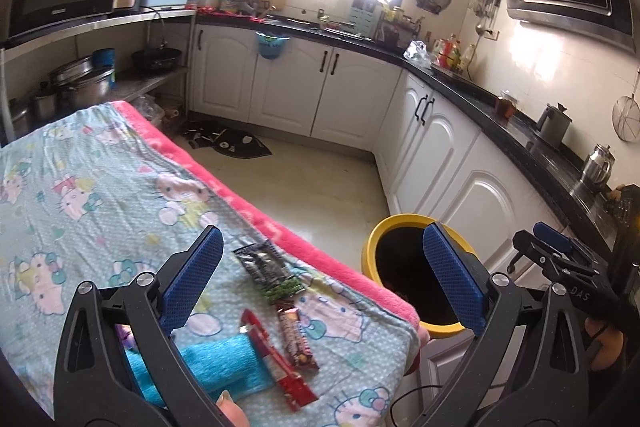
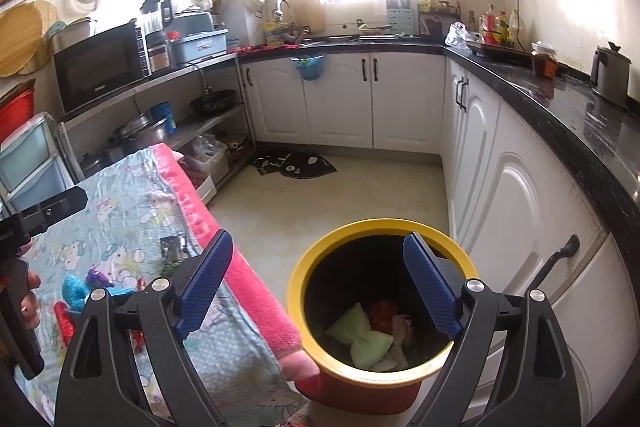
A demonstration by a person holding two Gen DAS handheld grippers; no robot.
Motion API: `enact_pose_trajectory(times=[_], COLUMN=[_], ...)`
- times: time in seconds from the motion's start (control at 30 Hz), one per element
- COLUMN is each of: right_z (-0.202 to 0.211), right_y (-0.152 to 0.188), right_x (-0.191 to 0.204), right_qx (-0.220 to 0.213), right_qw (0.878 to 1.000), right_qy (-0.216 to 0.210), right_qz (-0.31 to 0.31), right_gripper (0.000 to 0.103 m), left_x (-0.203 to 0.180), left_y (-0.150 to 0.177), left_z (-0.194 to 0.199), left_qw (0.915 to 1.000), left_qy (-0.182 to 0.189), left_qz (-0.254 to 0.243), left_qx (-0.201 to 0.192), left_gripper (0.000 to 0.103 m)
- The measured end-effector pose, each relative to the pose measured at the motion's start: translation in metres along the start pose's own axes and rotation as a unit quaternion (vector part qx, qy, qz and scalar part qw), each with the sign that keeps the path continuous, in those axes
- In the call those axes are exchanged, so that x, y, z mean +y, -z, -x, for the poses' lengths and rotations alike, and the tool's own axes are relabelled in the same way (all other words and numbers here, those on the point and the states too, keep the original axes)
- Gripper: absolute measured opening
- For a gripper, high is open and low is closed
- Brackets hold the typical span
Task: Collect trash
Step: 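Move both open tools back over the remaining trash on the bed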
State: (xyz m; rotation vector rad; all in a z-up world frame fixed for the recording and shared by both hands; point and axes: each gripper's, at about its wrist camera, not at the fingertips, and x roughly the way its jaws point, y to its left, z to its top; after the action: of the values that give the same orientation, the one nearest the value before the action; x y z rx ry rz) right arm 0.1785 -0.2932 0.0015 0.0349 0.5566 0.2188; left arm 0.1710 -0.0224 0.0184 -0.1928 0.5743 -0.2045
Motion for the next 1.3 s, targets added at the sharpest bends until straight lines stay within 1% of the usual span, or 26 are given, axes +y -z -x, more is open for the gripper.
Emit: enact_pose_trajectory(times=[0.23,0.67,0.83,1.07,1.3], right_z=[0.003,-0.002,-0.003,-0.003,-0.009], right_y=[-0.001,0.005,0.007,0.014,0.027], right_x=[0.027,0.091,0.112,0.131,0.150], right_qx=[-0.003,0.005,0.008,0.017,0.035], right_qw=[1.000,0.995,0.992,0.989,0.984], right_qy=[-0.019,-0.076,-0.094,-0.112,-0.127], right_qz=[0.025,0.064,0.078,0.098,0.116], right_gripper=[0.085,0.085,0.085,0.085,0.085], left_x=[0.019,0.062,0.077,0.097,0.117], left_y=[0.007,0.020,0.024,0.030,0.039], left_z=[0.018,0.056,0.066,0.081,0.087], left_qw=[0.9997,0.9971,0.9960,0.9940,0.9919], left_qy=[-0.023,-0.074,-0.085,-0.102,-0.116], left_qz=[0.003,0.012,0.022,0.033,0.052], left_qx=[-0.005,-0.013,-0.017,-0.020,-0.008], left_gripper=[0.092,0.092,0.092,0.092,0.092])
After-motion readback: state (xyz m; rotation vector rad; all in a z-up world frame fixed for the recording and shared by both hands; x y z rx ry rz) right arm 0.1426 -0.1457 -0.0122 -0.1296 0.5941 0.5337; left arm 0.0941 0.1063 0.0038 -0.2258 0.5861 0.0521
